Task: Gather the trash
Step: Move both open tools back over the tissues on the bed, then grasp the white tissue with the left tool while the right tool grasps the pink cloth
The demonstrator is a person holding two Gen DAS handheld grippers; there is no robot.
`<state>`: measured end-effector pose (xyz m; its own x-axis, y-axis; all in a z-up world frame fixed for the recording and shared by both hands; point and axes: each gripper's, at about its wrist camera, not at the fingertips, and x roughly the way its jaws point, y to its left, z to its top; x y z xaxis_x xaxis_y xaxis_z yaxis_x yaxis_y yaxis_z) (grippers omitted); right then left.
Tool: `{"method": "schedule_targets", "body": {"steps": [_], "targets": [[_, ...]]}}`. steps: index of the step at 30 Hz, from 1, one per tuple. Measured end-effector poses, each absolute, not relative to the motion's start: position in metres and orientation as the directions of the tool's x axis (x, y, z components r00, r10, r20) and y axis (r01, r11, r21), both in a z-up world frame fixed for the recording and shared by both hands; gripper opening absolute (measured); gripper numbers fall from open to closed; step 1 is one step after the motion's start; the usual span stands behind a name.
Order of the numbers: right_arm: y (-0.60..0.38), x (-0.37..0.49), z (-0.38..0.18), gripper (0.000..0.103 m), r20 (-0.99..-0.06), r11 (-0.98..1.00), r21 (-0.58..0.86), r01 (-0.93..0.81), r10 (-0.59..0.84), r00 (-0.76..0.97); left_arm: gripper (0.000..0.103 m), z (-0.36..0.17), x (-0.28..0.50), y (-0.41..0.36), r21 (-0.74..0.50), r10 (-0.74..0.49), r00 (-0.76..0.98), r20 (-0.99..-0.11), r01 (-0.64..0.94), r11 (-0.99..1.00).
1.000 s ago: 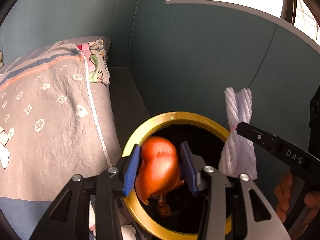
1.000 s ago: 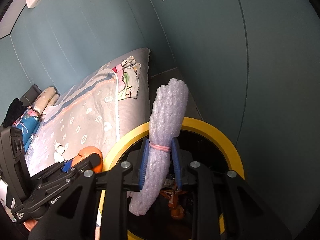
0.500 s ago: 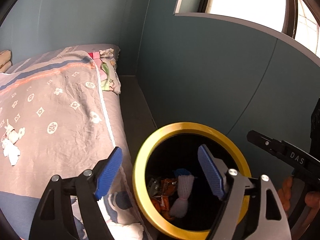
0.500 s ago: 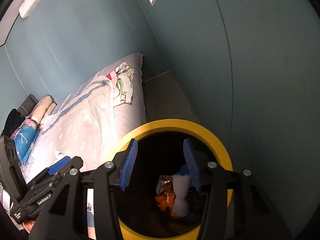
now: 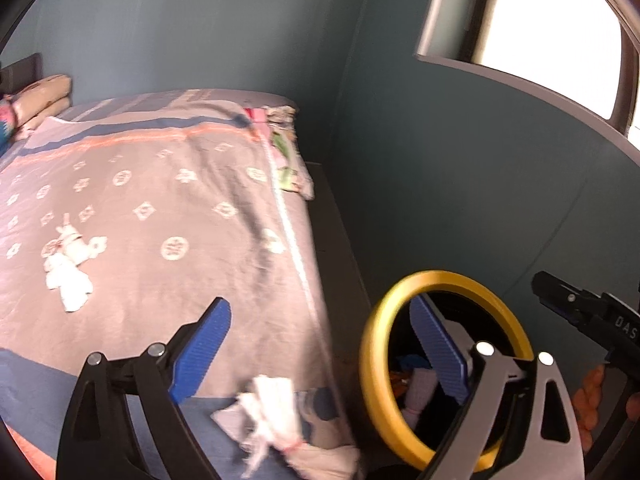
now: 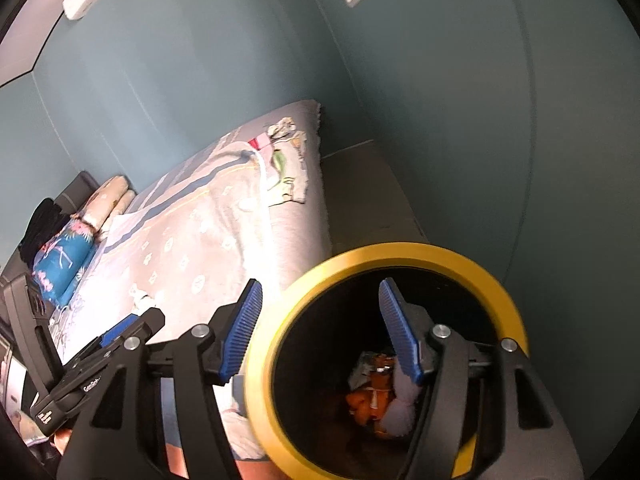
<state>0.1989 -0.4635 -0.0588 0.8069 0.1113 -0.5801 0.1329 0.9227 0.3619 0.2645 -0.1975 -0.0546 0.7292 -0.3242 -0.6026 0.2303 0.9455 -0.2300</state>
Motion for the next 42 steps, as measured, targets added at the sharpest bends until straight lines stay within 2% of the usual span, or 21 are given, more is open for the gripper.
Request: {"method": "schedule_targets", "body": {"steps": [8,17,26,33,36,42], "targets": [[-0.413,0.241,-0.051,0.065,-0.584,0.938,0.345,0.038,0.182,0.791,0.092,-0.060,0.279,-0.134,-0.222,-0.199,0.777,-0.597,0.078,0.972],[-0.343,0.296,-0.046,0.066,-0.612,0.945,0.315,-0.084,0.270,0.743,0.093,-0.085,0.306,-0.047,-0.225,-0.050,0.767,-0.640,-0.124,0.966],[-0.240,0.362,-0.060,0.067,-0.688,0.941,0.265,-0.210,0.337,0.643,0.093,-0.126,0.334,0.030,-0.232,0.060,0.716,-0.696,-0.303,0.924],[-0.163,0.430,-0.085,0.067,-0.763,0.905,0.282,-0.318,0.413,0.498,0.093,-0.161,0.358,0.068,-0.289,0.056,0.671,-0.739,-0.391,0.874],[-0.121,0.469,-0.101,0.067,-0.800,0.865,0.320,-0.386,0.465,0.379,0.093,-0.173,0.371,0.082,-0.318,0.037,0.655,-0.755,-0.416,0.852],[-0.053,0.519,-0.123,0.067,-0.851,0.822,0.340,-0.456,0.475,0.222,0.093,-0.190,0.388,0.098,-0.376,0.001,0.642,-0.767,-0.450,0.810]]}}
